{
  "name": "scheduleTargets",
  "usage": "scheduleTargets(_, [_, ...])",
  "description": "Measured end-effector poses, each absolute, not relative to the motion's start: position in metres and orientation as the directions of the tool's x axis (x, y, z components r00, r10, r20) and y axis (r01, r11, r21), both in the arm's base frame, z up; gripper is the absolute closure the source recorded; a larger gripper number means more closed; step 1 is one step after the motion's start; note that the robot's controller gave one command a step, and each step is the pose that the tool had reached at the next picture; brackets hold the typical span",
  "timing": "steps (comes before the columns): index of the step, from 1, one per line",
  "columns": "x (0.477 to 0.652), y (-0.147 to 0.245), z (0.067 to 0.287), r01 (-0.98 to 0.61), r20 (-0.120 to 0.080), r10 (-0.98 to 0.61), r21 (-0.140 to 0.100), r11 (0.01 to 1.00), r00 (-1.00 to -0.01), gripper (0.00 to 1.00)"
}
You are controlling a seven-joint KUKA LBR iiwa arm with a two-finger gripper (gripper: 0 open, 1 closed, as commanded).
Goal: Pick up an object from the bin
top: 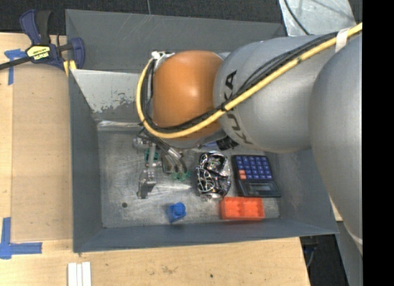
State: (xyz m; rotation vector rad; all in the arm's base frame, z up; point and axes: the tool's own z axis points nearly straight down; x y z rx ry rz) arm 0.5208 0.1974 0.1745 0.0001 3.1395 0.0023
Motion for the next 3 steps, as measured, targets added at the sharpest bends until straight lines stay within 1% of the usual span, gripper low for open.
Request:
scheduleTargets(1, [0.519, 0.151, 0.140, -0.078, -0.005, -0.078, 0.002, 0.997, -0.997, 0.00])
scheduleTargets(2, [0.539, 0.135, 0.087, -0.036, -0.007, -0.036, 0.000, 0.999, -0.999, 0.00])
scheduleTargets(3, [0.550, 0.083, 0.078, -0.236, -0.025, -0.236, 0.002, 0.972, -0.971, 1.00])
